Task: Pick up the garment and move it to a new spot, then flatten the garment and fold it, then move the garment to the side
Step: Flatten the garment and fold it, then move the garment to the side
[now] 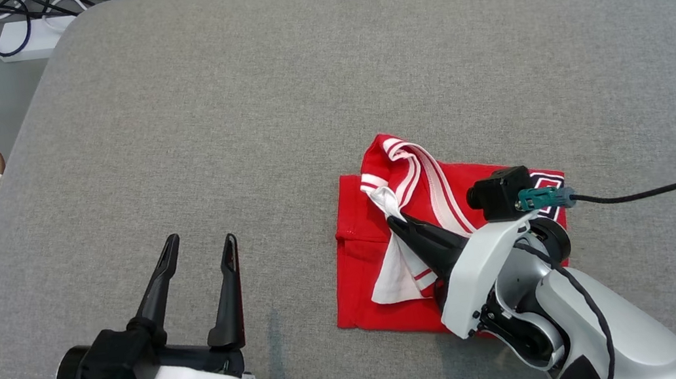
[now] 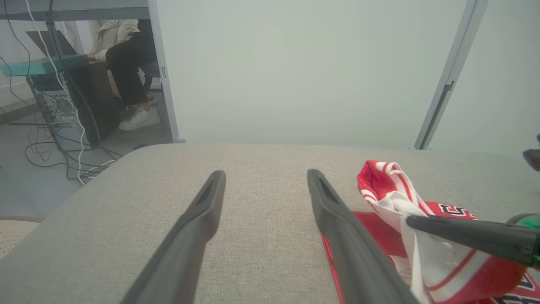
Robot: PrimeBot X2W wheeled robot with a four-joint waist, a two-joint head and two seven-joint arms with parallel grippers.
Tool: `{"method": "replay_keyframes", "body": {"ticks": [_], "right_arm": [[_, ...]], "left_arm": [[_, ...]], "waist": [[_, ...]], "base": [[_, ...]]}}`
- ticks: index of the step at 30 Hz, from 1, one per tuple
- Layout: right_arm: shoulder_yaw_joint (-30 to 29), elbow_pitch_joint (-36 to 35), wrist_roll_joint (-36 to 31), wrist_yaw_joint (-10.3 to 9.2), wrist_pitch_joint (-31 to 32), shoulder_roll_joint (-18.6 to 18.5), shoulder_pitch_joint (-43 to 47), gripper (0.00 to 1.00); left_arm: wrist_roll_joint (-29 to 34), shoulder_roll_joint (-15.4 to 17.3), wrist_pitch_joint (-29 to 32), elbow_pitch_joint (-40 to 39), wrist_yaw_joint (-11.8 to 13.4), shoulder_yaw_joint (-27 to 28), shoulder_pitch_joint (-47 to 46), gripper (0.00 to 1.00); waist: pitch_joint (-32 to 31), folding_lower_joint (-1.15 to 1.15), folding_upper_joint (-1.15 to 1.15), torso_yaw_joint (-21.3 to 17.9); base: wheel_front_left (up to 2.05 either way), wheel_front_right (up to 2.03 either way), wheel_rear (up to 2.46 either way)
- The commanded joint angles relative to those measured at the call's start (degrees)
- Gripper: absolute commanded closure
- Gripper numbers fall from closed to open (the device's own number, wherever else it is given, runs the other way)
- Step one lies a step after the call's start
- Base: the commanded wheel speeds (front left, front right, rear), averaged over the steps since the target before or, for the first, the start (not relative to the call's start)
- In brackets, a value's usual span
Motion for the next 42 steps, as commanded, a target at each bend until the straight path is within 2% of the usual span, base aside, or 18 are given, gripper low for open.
{"method": "replay_keyframes", "body": {"ticks": [1,8,9,10,11,16,21,22,23,26,30,32,37,42], "right_arm": [[1.4,0.0,1.0,-0.14,-1.1,1.2,-2.0,1.00],[5.4,4.2,5.2,-0.14,-2.3,1.2,-4.6,1.00],[6.3,4.7,5.5,-0.14,-2.4,1.2,-4.9,0.75],[6.7,4.9,6.4,-0.14,-2.7,1.2,-5.1,0.40],[7.2,5.3,6.9,-0.14,-3.0,1.2,-5.3,0.00],[8.9,4.6,8.1,-0.14,-5.2,1.2,-6.0,0.00],[8.8,-2.7,10.5,-0.14,-9.6,-1.5,-5.7,0.00],[7.1,-5.6,10.2,-0.14,-12.3,-4.1,-5.0,0.00],[7.1,-5.6,10.2,-0.14,-12.3,-4.1,-5.0,0.00],[2.7,-8.2,7.3,-0.14,-16.5,-8.6,-2.9,0.00],[-4.7,-8.9,-0.3,-0.14,-19.6,-13.3,1.5,0.00],[-8.3,-9.0,-4.0,-0.14,-20.3,-14.2,4.4,0.00],[-15.0,-8.6,-11.4,-0.14,-21.0,-13.8,11.8,0.00],[-17.8,-7.4,-15.1,-0.14,-21.4,-11.6,16.9,0.00]], "left_arm": [[0.7,0.7,-0.5,-0.8,-0.4,1.8,-3.4,0.00],[0.8,0.3,-0.7,0.6,-0.9,1.5,-4.2,0.00],[0.8,0.2,-0.7,0.9,-0.9,1.5,-4.3,0.00],[0.8,0.1,-0.7,1.0,-1.0,1.4,-4.4,0.00],[0.8,0.0,-0.7,1.2,-1.1,1.4,-4.5,0.00],[0.6,0.0,-0.8,1.6,-1.1,1.7,-4.3,0.00],[0.4,0.4,-0.9,1.4,-0.7,2.5,-3.9,0.00],[0.3,0.6,-0.9,1.3,-0.5,2.7,-3.7,0.00],[0.3,0.6,-0.9,1.3,-0.5,2.7,-3.7,0.00],[0.3,1.1,-0.9,1.0,-0.1,3.2,-3.3,0.00],[0.2,2.0,-0.8,0.4,0.5,4.0,-2.6,0.00],[0.1,2.4,-0.6,0.2,0.9,4.4,-2.2,0.00],[0.0,3.7,-0.1,-0.4,1.6,5.3,-1.1,0.00],[-0.4,4.6,0.4,-1.0,2.3,6.1,0.3,0.00]], "waist": [[0.4,0.00,0.00,0.4],[1.0,0.00,0.00,1.2],[1.0,0.00,0.00,1.2],[1.1,0.00,0.00,1.3],[1.1,0.00,0.00,1.3],[1.0,0.00,0.00,0.6],[0.7,0.00,0.00,-0.7],[0.4,0.00,0.00,-1.3],[0.4,0.00,0.00,-1.3],[0.0,0.00,0.00,-2.2],[-0.6,0.00,0.00,-3.4],[-0.9,0.00,0.00,-3.9],[-1.7,0.00,0.00,-5.2],[-2.6,0.00,0.00,-6.2]], "base": [[0.00,0.00,0.00],[0.00,0.00,0.00],[0.00,0.00,0.00],[0.00,0.00,0.00],[0.00,0.00,0.00],[0.00,0.00,0.00],[0.00,0.00,0.00],[0.00,0.00,0.00],[0.00,0.00,0.00],[0.00,0.00,0.00],[0.00,0.00,0.00],[0.00,0.00,0.00],[0.00,0.00,0.00],[0.00,0.00,0.00]]}}
